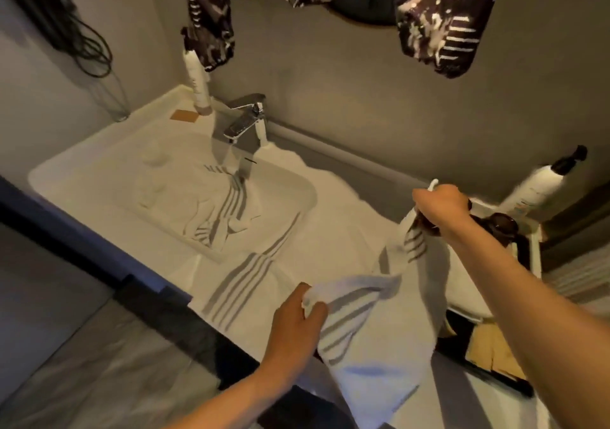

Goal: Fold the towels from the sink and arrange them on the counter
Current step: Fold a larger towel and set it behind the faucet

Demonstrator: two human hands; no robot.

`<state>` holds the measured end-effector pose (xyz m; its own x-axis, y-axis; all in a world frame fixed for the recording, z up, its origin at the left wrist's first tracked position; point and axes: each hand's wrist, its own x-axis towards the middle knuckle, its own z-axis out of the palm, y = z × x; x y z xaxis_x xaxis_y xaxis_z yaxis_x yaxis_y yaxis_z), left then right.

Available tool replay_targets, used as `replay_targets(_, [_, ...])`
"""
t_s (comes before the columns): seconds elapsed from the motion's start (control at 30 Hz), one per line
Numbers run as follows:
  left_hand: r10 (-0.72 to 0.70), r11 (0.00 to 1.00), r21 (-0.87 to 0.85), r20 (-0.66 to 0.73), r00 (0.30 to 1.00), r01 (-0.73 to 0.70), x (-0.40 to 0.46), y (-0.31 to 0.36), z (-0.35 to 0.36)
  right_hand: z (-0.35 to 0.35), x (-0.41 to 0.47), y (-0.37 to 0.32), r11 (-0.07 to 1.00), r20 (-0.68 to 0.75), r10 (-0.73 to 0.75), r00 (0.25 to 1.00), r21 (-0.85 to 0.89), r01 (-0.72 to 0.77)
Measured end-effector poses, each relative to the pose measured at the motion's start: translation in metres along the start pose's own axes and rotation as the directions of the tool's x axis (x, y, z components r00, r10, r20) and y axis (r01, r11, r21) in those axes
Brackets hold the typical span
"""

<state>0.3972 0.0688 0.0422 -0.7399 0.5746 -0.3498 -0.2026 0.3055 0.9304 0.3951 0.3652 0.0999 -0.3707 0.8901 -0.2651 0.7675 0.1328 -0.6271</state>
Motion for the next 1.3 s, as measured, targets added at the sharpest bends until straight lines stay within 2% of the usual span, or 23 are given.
replay_targets(0.17, [-0.160,0.984,-0.117,-0.235,0.959,0.135,0.033,-0.016,-0.064,0.089,0.013,-0.055,0.998,0.105,-0.059,0.993,0.044,0.055])
replay_targets(0.3, [-0.229,0.971,-0.147,-0.334,0.914,0.189,0.064,-0.035,-0.107,0.165,0.026,-0.091,0.999,0.160,-0.051,0.986,0.000,0.051])
replay_targets(0.47, [-0.350,0.936,-0.084,-0.348,0.870,0.343,0.084,-0.050,-0.158,0.226,0.004,-0.132,0.988,0.179,-0.072,0.981,-0.120,0.094])
replay_targets(0.63, [-0.410,0.904,-0.018,-0.315,0.856,0.426,0.090,-0.070,-0.192,0.281,0.021,-0.143,0.990,0.186,-0.049,0.981,-0.121,0.072])
replay_targets(0.7, [-0.441,0.874,0.063,-0.317,0.840,0.482,0.092,-0.082,-0.203,0.299,0.022,-0.141,0.988,0.213,-0.058,0.975,-0.127,0.087])
replay_targets(0.77, [-0.492,0.819,0.149,-0.314,0.812,0.554,0.095,-0.100,-0.215,0.321,0.024,-0.134,0.986,0.279,-0.053,0.959,-0.136,0.094])
replay_targets(0.83, [-0.496,0.792,0.220,-0.313,0.810,0.569,0.095,-0.111,-0.222,0.335,0.023,-0.122,0.978,0.436,-0.036,0.899,-0.168,0.121])
replay_targets(0.9, [-0.433,0.742,0.418,-0.299,0.850,0.525,0.096,-0.117,-0.228,0.339,0.015,-0.106,0.921,0.615,-0.088,0.784,-0.250,0.299])
replay_targets(0.93, [-0.385,0.674,0.562,-0.285,0.878,0.479,0.095,-0.116,-0.232,0.338,0.010,-0.098,0.870,0.652,-0.134,0.746,-0.282,0.403])
replay_targets(1.0, [-0.242,0.472,0.794,-0.301,0.923,0.383,0.094,-0.110,-0.237,0.332,0.001,-0.082,0.772,0.630,-0.282,0.724,-0.299,0.561])
replay_targets(1.03, [-0.099,0.401,0.864,-0.291,0.952,0.306,0.095,-0.102,-0.236,0.326,-0.002,-0.075,0.712,0.579,-0.371,0.726,-0.325,0.623])
replay_targets(1.07, [0.075,0.374,0.905,-0.247,0.966,0.203,0.098,-0.094,-0.235,0.320,-0.008,-0.070,0.646,0.520,-0.458,0.721,-0.362,0.671])
replay_targets(1.13, [0.303,0.374,0.925,-0.062,0.951,-0.059,0.107,-0.084,-0.217,0.311,-0.020,-0.059,0.583,0.395,-0.574,0.717,-0.417,0.697])
replay_targets(1.2, [0.441,0.367,0.876,0.133,0.888,-0.313,0.122,-0.086,-0.184,0.306,-0.039,-0.040,0.592,0.278,-0.646,0.711,-0.406,0.696])
replay_targets(1.23, [0.439,0.376,0.851,0.186,0.879,-0.368,0.127,-0.087,-0.164,0.302,-0.050,-0.030,0.620,0.236,-0.644,0.728,-0.395,0.677])
replay_targets(1.3, [0.359,0.419,0.828,0.225,0.906,-0.372,0.131,-0.095,-0.129,0.294,-0.064,-0.005,0.670,0.235,-0.585,0.776,-0.399,0.626])
